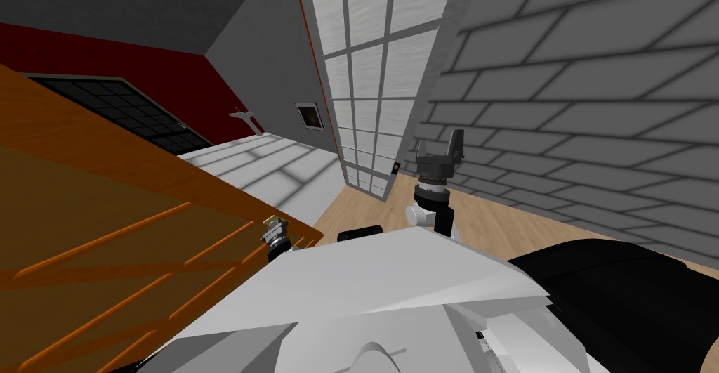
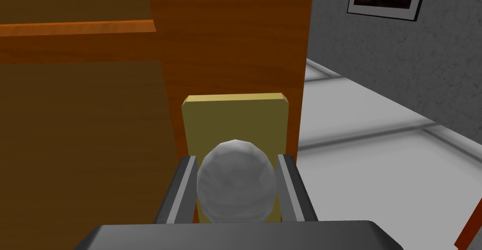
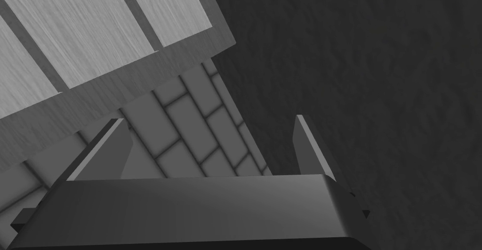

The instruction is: Pull the door open

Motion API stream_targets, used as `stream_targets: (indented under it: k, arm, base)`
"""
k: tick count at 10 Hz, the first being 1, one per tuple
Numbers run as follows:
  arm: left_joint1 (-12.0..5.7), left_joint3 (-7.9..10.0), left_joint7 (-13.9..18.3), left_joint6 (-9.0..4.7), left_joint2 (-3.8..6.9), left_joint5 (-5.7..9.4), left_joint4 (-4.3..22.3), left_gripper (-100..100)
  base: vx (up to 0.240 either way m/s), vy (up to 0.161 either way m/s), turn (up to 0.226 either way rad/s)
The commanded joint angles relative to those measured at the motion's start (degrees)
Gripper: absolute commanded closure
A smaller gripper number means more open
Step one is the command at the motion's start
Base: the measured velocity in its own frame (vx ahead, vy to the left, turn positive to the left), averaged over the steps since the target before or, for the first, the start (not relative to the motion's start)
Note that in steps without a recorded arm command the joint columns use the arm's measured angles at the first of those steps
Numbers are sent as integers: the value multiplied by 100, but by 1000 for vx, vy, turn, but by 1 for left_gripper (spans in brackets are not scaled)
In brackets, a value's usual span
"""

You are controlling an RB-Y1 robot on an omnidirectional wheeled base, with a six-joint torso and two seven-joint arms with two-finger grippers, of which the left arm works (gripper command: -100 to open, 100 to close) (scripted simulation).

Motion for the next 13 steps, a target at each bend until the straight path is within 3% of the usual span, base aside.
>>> stream_targets:
  k: [1, 7, 10, 11, 13]
  arm:
    - [4, 6, 5, -9, 3, 4, -2, 100]
    - [61, -451, 320, 54, 90, -287, -186, 100]
    - [82, -605, 429, 73, 122, -385, -250, 100]
    - [74, -581, 404, 74, 98, -367, -200, 100]
    - [133, -743, 518, 61, 141, -468, -272, 100]
  base:
    - [0, 0, 0]
    - [-221, -39, -65]
    - [-197, -7, -48]
    - [-67, -3, -22]
    - [-215, -9, -68]
